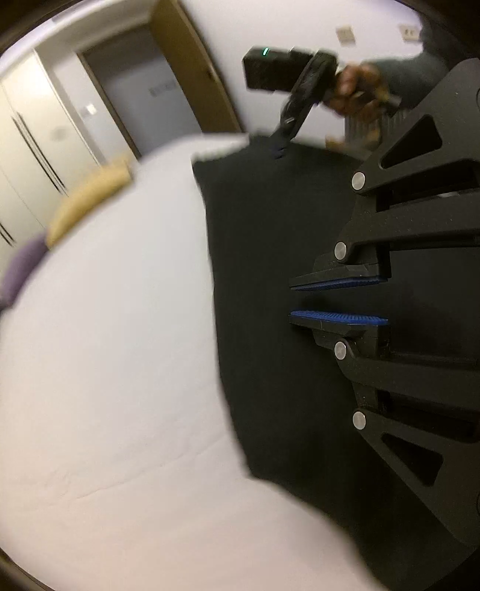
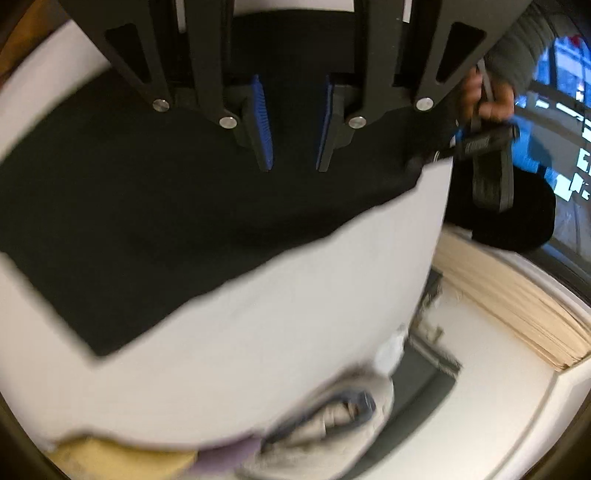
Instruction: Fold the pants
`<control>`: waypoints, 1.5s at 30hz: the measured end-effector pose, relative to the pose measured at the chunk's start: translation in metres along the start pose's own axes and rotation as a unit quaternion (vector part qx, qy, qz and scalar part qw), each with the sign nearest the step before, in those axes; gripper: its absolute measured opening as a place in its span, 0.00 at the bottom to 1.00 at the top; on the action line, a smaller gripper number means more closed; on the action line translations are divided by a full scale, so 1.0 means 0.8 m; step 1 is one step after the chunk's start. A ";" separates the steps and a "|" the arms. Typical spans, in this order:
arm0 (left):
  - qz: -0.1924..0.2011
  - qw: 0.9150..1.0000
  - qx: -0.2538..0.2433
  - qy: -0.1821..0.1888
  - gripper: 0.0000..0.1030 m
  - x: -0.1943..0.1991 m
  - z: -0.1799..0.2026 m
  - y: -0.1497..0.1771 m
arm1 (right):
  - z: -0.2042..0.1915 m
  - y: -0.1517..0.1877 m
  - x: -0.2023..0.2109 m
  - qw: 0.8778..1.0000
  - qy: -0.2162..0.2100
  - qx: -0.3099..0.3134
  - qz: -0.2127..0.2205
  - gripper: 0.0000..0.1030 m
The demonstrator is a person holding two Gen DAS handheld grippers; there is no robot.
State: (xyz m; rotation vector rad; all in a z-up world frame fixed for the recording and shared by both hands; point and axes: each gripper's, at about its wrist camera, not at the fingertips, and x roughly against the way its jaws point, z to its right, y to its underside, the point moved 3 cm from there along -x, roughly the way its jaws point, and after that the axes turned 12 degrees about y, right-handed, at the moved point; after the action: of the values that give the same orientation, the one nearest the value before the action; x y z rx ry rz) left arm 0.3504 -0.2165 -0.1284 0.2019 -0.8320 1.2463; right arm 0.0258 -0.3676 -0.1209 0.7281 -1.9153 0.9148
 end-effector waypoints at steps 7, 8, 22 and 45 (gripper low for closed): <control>0.091 0.990 0.063 -0.082 0.04 0.052 -0.078 -0.020 | 0.108 0.018 0.042 0.996 0.052 -0.058 0.049 0.00; 0.108 0.985 0.068 -0.116 0.04 0.065 -0.080 -0.022 | 0.119 0.017 0.053 0.994 0.060 -0.072 0.056 0.00; -0.002 0.999 -0.028 0.018 0.04 -0.075 0.087 0.045 | 0.121 0.063 0.029 0.994 -0.061 -0.091 -0.002 0.00; 0.048 0.999 0.015 0.010 0.04 -0.025 0.101 0.197 | 0.085 0.098 0.061 0.999 0.012 -0.023 -0.023 0.00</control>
State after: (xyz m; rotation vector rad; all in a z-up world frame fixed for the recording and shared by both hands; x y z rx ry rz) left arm 0.1719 -0.2226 -0.1312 0.1747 -0.8150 1.3498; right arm -0.0878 -0.3859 -0.1263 0.7278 -1.8841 0.8460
